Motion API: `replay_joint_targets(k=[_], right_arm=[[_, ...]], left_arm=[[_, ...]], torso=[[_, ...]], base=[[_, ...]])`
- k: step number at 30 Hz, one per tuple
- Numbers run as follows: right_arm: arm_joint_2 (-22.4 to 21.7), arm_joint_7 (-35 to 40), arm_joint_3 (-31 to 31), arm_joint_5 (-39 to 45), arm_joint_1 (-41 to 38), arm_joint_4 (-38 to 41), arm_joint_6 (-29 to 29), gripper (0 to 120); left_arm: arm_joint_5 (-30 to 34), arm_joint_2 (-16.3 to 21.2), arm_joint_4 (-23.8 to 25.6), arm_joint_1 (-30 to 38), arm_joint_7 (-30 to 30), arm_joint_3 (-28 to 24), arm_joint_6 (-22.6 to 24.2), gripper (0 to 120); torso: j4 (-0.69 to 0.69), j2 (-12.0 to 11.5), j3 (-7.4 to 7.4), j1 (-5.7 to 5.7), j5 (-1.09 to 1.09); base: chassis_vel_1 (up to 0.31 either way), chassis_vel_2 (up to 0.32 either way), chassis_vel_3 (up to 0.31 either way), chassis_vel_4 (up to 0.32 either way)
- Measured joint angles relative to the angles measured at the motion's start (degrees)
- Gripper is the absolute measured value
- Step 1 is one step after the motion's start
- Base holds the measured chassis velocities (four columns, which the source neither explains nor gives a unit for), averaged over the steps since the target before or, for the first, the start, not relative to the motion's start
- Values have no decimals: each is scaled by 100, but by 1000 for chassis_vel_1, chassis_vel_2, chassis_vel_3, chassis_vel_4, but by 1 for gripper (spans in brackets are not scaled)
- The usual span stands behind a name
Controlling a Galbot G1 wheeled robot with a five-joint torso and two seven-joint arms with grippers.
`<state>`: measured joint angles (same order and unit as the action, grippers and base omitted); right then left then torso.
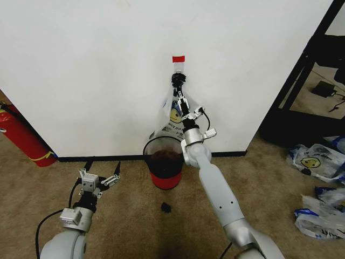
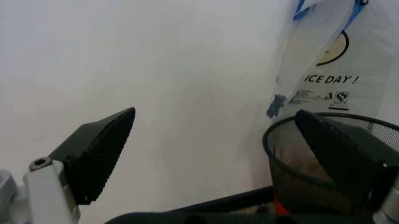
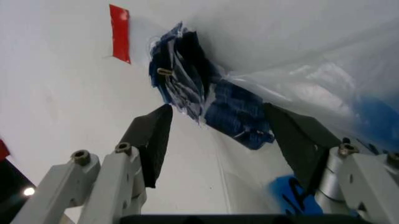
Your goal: Pick up the garbage bag from the wall and place it over the trash bin.
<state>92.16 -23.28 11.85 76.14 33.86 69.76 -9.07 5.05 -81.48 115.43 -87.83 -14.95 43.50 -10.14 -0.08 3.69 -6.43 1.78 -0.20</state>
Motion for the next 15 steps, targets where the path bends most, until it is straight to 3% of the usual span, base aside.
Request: replay_joint_targets(k=[15], right_arm=[[0,-160,-66,-177,-19,-168,-13,58]], left_arm=[[-93,-102,-36,-42,-7,-37,-111,100]], torso=[[0,0,0,0,0]], base=[[0,0,0,0]])
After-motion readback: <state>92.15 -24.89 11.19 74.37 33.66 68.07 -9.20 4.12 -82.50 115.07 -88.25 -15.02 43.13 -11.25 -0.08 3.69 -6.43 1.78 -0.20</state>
